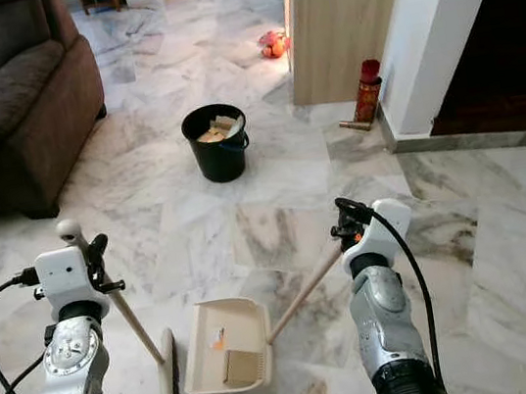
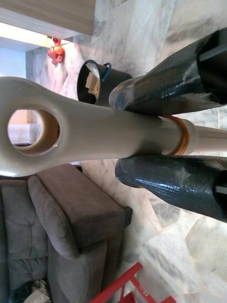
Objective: Sweep floor
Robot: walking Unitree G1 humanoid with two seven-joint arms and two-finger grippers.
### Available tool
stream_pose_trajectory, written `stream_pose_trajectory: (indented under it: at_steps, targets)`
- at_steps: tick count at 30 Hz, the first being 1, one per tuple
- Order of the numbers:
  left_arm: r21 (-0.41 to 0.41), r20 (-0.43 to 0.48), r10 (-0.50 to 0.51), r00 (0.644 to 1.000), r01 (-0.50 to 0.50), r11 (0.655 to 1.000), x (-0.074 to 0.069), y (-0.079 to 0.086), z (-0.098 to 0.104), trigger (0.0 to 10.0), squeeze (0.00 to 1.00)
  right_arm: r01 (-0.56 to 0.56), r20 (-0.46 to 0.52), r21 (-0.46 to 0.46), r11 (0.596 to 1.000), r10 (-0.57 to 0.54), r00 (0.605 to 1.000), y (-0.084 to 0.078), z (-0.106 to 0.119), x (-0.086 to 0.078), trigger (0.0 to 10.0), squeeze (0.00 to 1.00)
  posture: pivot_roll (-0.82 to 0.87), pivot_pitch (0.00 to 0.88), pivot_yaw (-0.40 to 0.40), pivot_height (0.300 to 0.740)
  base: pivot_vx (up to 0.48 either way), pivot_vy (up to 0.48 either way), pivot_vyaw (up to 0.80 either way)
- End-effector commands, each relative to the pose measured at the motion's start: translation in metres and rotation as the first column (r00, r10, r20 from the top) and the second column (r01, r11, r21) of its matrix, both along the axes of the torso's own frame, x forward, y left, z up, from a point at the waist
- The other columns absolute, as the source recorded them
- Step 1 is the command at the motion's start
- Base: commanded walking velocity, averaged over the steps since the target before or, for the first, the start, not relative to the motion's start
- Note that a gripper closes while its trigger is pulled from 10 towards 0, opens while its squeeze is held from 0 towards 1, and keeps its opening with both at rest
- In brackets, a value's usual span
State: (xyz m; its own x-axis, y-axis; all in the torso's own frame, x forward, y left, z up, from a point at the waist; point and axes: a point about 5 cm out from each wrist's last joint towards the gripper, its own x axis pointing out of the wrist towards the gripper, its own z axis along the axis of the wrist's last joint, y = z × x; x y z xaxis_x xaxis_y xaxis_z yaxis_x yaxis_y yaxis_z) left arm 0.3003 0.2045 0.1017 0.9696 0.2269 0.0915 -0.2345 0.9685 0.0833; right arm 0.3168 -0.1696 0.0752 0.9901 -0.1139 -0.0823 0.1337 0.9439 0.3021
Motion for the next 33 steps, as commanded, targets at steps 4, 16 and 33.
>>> stream_pose_trajectory:
  at_steps: [4, 16, 33]
  targets:
    - [0.028, 0.04, 0.004, 0.999, -0.005, 1.0, 0.0025, 0.0018, 0.0108, 10.0, 0.0, -0.006, 0.059, -0.028, 1.0, 0.008, 0.998, 0.0012, 0.0119, 0.0034, 10.0, 0.0, -0.06, 0.081, -0.006, 0.74, 0.225, 0.0, 0.72]
    - [0.03, 0.041, 0.004, 0.999, -0.006, 1.0, 0.0017, 0.0016, 0.0108, 10.0, 0.0, -0.011, 0.065, -0.009, 1.0, 0.012, 0.998, 0.0022, 0.0118, 0.0026, 10.0, 0.0, -0.06, 0.079, -0.007, 0.74, 0.178, 0.0, 0.09]
    - [0.028, 0.045, 0.0, 0.999, -0.001, 1.0, 0.0019, 0.0, 0.011, 10.0, 0.0, -0.024, 0.088, -0.028, 0.999, 0.026, 0.996, 0.0034, 0.0156, 0.0031, 10.0, 0.0, -0.07, 0.064, -0.006, 0.74, 0.095, 0.0, 0.24]
